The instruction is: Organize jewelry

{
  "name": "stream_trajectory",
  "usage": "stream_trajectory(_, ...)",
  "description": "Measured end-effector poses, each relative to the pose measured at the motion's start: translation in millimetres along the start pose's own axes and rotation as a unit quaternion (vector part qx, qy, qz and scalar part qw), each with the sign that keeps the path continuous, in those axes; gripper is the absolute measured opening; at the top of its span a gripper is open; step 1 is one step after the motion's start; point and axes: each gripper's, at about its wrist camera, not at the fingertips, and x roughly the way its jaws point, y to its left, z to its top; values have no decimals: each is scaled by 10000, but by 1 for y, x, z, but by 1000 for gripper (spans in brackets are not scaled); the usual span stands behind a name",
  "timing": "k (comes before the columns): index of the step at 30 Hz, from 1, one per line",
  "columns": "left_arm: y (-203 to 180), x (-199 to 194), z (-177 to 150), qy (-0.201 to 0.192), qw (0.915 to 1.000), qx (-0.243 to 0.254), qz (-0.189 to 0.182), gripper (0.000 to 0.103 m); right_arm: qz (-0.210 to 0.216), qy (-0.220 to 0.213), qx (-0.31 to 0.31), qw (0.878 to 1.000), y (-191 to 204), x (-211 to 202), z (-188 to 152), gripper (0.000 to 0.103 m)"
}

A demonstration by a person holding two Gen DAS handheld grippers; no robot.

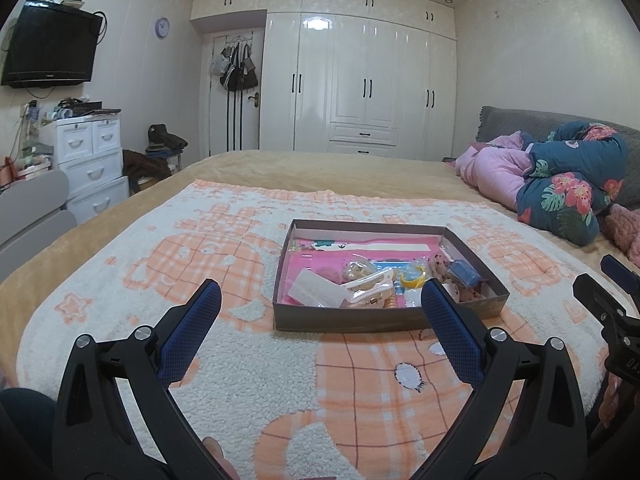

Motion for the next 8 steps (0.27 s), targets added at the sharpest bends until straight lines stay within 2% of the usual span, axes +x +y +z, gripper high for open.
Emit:
stream_trajectory(3,9,10,1,202,9996,-163,82,92,-56,147,216,9996,-11,9,2,97)
stream_trajectory(6,31,35,7,556,9972,-375,342,92,-421,510,503,9965,-39,35,8,97)
stream_trajectory(7,42,48,11,706,9950,-436,565,92,-583,727,619,9937,-52,50,10,97)
stream_trajectory(8,52,59,14,818,9933,-463,671,92,-815,1131,731,9875,-69,74,12,97)
